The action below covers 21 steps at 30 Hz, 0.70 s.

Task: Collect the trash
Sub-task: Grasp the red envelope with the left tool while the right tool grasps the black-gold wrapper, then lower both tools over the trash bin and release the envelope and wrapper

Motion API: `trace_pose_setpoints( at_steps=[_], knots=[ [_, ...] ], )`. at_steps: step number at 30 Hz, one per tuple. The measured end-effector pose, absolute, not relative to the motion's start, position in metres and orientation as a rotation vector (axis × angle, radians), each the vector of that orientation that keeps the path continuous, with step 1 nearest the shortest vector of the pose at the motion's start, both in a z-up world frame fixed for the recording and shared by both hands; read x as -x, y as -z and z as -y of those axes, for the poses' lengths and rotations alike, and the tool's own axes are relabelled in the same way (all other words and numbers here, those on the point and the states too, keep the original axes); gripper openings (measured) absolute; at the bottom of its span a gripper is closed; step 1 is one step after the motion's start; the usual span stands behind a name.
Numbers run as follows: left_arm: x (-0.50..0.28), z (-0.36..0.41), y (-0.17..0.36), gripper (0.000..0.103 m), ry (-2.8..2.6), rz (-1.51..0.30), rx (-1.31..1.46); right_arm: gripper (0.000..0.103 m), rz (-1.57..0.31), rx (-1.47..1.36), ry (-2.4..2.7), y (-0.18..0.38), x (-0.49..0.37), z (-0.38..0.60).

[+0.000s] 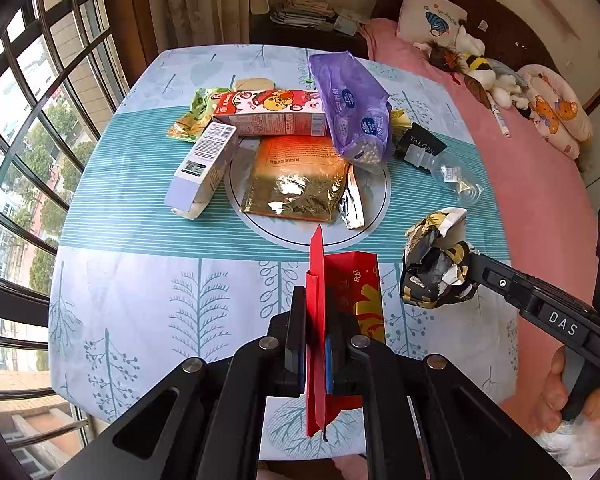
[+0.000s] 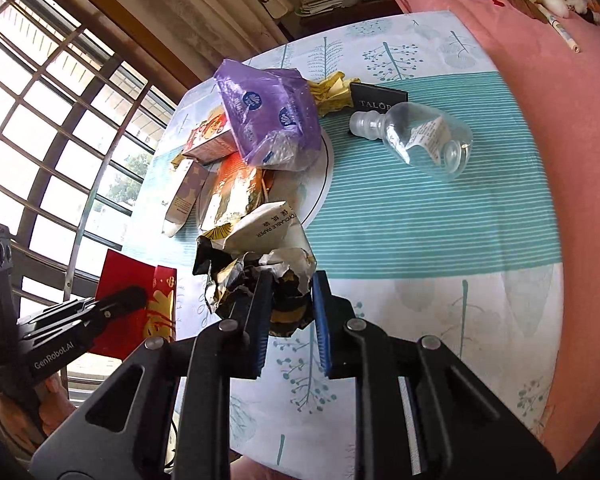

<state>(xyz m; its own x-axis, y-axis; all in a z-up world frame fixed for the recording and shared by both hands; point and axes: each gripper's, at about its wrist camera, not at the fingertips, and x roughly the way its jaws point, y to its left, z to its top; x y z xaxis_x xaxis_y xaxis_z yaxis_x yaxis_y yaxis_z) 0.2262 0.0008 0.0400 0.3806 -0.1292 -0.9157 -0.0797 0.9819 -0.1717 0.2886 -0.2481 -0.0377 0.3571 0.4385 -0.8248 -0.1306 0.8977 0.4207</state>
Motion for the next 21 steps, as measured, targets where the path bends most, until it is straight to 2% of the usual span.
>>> trace_pose_setpoints(
  at_steps=[9, 21],
  knots=[
    [-0.139, -0.035, -0.080, 0.006, 0.120, -1.091, 0.099, 0.017, -1.074, -0.345, -0.292, 0.004, -0.190, 0.217],
    [-0.020, -0.083, -0.085, 0.006, 0.264, -1.088, 0.030, 0.017, -1.047, -0.379, -0.171, -0.006, -0.034, 0.159]
  ],
)
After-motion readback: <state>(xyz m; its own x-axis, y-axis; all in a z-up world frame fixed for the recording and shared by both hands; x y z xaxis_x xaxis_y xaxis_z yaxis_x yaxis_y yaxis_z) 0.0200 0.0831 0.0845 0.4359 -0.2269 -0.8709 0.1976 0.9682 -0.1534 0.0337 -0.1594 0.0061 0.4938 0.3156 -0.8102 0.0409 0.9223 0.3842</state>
